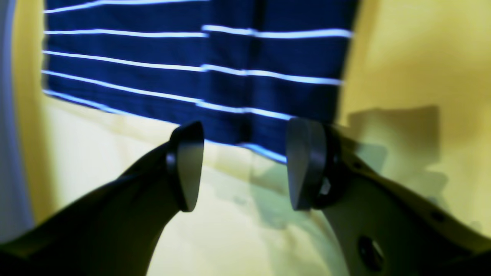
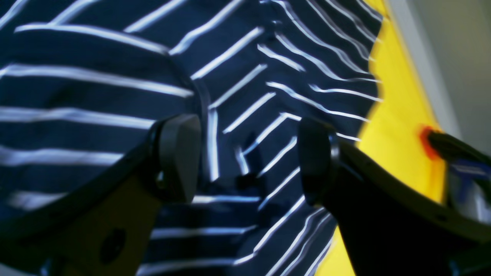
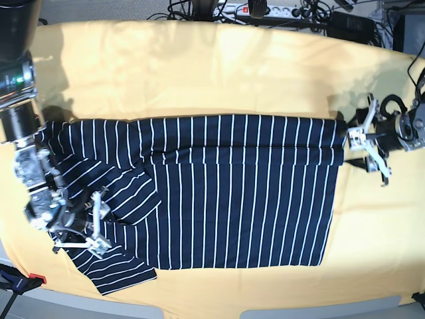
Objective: Fold the T-shirt properly
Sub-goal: 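Fold the sleeve inward across the body with the right gripper, then withdraw the right gripper to the folded shoulder edge and hold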
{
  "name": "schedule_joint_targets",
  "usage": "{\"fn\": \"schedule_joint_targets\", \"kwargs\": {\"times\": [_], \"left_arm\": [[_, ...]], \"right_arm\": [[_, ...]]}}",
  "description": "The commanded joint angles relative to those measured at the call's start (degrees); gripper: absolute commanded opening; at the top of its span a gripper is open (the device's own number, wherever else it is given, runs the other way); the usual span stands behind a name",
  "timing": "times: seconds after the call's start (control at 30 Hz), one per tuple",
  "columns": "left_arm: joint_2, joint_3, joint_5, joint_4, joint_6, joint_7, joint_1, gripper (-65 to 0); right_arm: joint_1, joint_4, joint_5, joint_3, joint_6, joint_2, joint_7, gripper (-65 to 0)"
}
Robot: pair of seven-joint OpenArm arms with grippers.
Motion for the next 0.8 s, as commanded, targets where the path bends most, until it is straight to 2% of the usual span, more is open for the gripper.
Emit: {"fn": "schedule_joint_targets", "kwargs": {"times": [0.0,0.03,0.07,0.17,0.23,0.27,0.4,0.5,0.63,0.77], "left_arm": [[-1.9,-0.8,-1.7,0.5,-2.0,-0.7,-1.9,-30.3],[-2.1,-0.8,-3.2,0.6,-3.6,-0.7,-2.6,-30.3],[-2.2,-0.8,-4.3,0.7,-3.6,-0.7,-3.3,-30.3],[-3.0,-0.7,-5.6,1.9,-3.6,-0.7,-3.1,-30.3],[-3.2,-0.7,-5.0,2.8,-3.6,-0.6,-3.0,-30.3],[-3.2,-0.7,-4.6,3.2,-3.6,-0.3,-3.1,-30.3],[-3.4,-0.7,-2.7,3.9,-3.6,-0.2,-2.4,-30.3],[-3.8,-0.7,0.0,4.2,-3.6,-0.2,0.1,-30.3],[-4.0,-0.7,3.6,4.2,-3.6,-0.3,2.9,-30.3],[-4.0,-0.7,3.7,4.2,-3.6,-0.7,3.6,-30.3]], "right_arm": [[1.8,1.7,3.9,0.6,2.6,2.3,-1.1,-23.4],[1.9,2.7,8.8,0.6,5.8,3.7,-3.6,-23.4],[1.8,4.0,14.1,0.6,6.5,5.1,-6.9,-23.4],[1.1,8.9,27.7,0.6,6.5,9.6,-15.2,-23.9],[-0.5,13.7,33.2,0.6,6.5,13.3,-17.2,-26.7],[-1.7,16.6,33.9,0.6,6.5,15.0,-17.4,-28.0],[-8.7,28.3,29.6,0.7,6.5,21.1,-19.6,-29.3],[-15.3,32.9,25.0,0.7,5.8,24.7,-20.0,-29.2],[-21.6,33.3,19.9,0.7,2.4,26.3,-20.0,-29.2],[-26.3,33.3,15.0,0.7,0.0,26.3,-20.0,-29.2]]}}
